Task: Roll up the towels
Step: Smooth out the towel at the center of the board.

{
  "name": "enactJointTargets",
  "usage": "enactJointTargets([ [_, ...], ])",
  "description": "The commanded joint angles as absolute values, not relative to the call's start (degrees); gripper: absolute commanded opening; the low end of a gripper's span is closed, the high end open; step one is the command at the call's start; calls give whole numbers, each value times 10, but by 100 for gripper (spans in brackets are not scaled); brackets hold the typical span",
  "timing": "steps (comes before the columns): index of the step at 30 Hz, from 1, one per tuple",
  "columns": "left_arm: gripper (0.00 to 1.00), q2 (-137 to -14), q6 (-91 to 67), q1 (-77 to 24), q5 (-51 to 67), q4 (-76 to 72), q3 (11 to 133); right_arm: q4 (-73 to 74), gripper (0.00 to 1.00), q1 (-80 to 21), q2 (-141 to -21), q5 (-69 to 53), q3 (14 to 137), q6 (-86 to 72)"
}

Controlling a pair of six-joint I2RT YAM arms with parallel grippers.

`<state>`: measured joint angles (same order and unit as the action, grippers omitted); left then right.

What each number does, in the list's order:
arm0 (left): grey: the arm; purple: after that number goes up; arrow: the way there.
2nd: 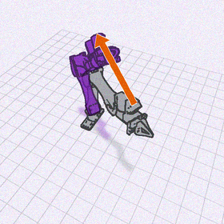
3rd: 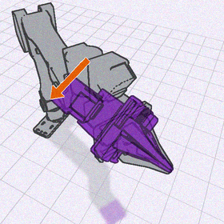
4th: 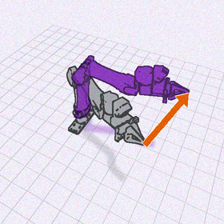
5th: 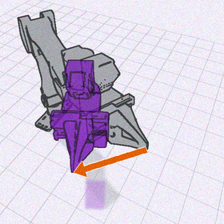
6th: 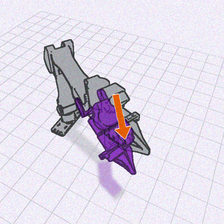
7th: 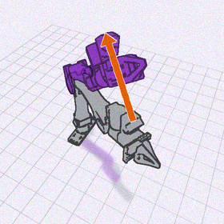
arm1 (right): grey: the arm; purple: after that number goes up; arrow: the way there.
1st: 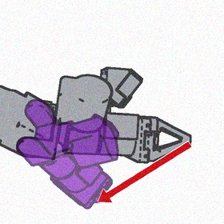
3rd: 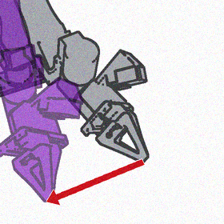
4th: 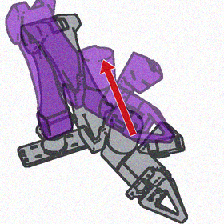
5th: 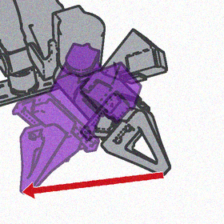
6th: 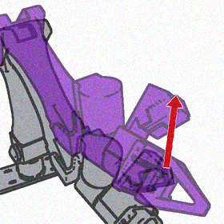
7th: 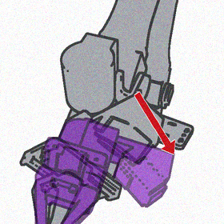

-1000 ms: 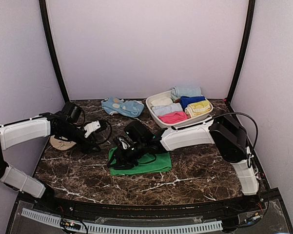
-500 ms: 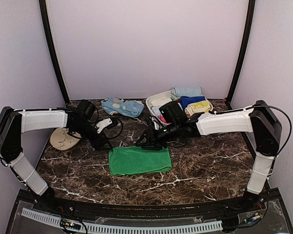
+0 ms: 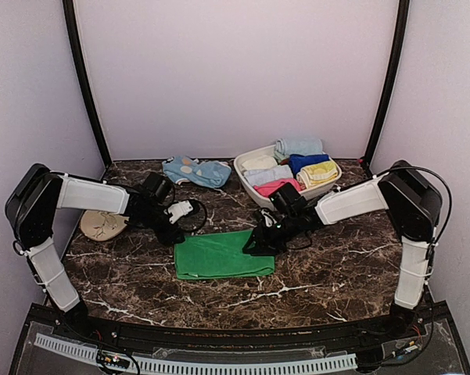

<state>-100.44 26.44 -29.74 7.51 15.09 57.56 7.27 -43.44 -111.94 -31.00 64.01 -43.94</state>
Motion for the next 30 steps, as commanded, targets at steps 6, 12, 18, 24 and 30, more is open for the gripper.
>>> enactJointTargets([
  [6,71,-951,310,-285,-33,104,577,3,33,-479,-1118,-260,582,-509],
  [12,92,-879,329,-293,52,230,632,-98,33,-521,-1119,-243,566,-620],
  [18,88,-846,354,-368,159,321,577,-27,36,-511,-1081,-230,638,-597],
  [24,79,-875,373,-374,104,283,480,68,37,-484,-1071,-219,700,-540],
  [30,80,-878,367,-374,26,205,433,86,32,-470,-1092,-198,648,-518],
])
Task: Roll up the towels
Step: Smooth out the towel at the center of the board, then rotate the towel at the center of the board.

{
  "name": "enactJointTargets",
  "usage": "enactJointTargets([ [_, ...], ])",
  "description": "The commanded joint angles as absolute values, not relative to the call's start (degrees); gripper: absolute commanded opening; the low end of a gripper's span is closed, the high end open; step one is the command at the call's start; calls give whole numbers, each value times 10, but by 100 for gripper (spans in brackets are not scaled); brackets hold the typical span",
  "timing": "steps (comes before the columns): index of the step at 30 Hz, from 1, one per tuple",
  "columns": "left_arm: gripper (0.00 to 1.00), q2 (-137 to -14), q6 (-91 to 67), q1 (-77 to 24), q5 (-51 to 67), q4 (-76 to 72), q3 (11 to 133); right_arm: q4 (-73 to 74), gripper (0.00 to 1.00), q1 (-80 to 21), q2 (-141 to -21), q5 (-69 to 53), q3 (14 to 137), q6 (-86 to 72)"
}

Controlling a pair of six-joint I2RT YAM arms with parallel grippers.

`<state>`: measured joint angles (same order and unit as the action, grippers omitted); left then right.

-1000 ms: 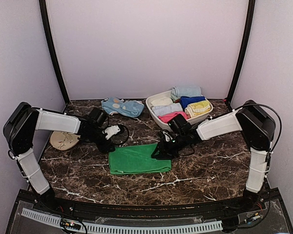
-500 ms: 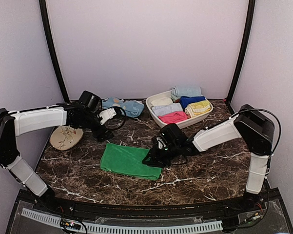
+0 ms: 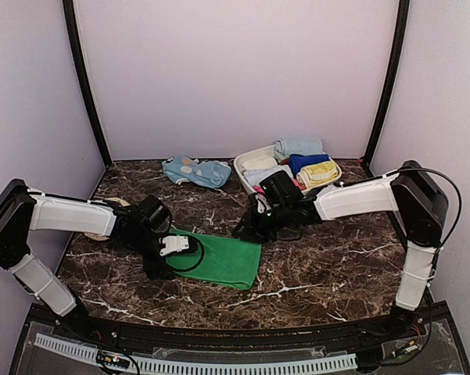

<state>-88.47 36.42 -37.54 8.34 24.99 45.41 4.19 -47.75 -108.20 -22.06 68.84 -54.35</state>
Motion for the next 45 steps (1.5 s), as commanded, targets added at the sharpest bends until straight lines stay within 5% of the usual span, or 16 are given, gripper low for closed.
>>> enactJointTargets([
  [1,80,-880,367,-374,15,195,428,81,29,-471,-1092,-197,634,-518],
  [4,80,-893,372,-371,-36,156,418,80,17,-476,-1086,-189,602,-520],
  [21,93,-966,505,-226,-143,48,557,-35,20,-612,-1137,-229,631,-627],
  [32,92,-836,453,-172,-10,215,588,60,28,-605,-1127,-289,772,-548],
  [39,90,-830,339,-173,118,269,608,-27,12,-636,-1247,-402,829,-549],
  [45,89,-858,329,-174,135,276,605,-31,10,-641,-1298,-415,824,-547],
])
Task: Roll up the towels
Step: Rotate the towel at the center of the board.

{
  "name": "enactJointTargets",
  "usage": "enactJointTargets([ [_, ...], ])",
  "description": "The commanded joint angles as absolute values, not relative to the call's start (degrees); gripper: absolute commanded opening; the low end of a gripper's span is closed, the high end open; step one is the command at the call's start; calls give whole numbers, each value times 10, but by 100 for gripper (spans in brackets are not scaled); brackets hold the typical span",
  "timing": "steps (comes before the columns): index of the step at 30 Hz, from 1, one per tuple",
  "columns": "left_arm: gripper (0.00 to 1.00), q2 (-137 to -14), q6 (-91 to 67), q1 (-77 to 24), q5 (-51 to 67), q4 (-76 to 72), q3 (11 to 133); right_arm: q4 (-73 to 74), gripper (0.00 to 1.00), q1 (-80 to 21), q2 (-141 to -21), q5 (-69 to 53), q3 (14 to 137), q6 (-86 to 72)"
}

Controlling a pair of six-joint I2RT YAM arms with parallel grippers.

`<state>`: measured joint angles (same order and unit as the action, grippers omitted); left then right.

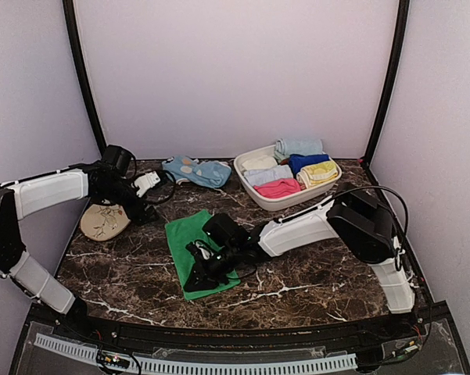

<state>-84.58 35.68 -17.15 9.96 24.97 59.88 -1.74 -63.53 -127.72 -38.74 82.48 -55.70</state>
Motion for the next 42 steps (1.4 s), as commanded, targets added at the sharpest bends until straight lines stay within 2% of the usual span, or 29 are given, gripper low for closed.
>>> enactJointTargets([
  [1,88,-863,328,-175,131,269,602,-26,10,-641,-1303,-409,827,-547],
  [7,88,-894,316,-184,116,255,606,-50,11,-640,-1315,-378,843,-562],
  [14,88,-901,294,-188,70,238,621,-118,13,-639,-1332,-396,870,-611],
  [18,88,-892,295,-187,59,246,619,-117,23,-619,-1269,-412,836,-596],
  [21,93,-878,294,-180,56,249,614,-87,32,-591,-1230,-422,826,-564],
  [24,99,-863,294,-168,59,266,623,-23,36,-568,-1234,-419,865,-515],
  [26,99,-848,298,-162,70,283,629,32,37,-556,-1260,-389,914,-467],
  [29,99,-814,308,-160,88,300,623,165,33,-544,-1342,-352,1022,-395],
  [33,99,-783,334,-159,122,321,610,247,29,-537,-1430,-324,1138,-351],
  [35,99,-776,354,-159,150,342,604,237,28,-535,-1457,-327,1161,-356],
  [42,99,-737,444,-160,262,429,575,103,22,-530,-1485,-289,1113,-435],
])
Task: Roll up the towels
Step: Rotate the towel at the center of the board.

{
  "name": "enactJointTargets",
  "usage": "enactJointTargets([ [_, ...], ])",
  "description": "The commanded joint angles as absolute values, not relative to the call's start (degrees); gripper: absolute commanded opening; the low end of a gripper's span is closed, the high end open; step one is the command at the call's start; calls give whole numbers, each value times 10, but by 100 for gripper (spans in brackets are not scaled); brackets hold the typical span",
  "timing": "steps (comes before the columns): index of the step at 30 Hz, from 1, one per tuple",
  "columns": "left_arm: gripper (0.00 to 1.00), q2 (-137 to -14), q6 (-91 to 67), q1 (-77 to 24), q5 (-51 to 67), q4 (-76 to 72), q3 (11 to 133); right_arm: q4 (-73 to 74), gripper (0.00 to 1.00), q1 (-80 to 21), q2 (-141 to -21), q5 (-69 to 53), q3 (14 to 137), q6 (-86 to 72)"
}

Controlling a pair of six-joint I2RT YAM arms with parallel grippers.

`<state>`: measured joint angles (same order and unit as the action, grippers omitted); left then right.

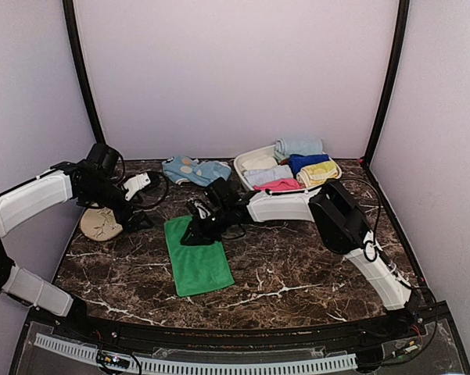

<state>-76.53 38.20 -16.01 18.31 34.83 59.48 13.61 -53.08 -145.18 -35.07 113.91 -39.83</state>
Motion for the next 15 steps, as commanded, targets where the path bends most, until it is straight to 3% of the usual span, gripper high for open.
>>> enactJointTargets([
  [1,99,-738,447,-160,265,439,578,88,21,-529,-1487,-273,1113,-448],
  [8,99,-757,462,-160,280,490,584,-56,23,-512,-1487,-184,1115,-545],
  [15,99,-761,478,-194,296,510,564,-77,24,-510,-1493,-133,1174,-558],
])
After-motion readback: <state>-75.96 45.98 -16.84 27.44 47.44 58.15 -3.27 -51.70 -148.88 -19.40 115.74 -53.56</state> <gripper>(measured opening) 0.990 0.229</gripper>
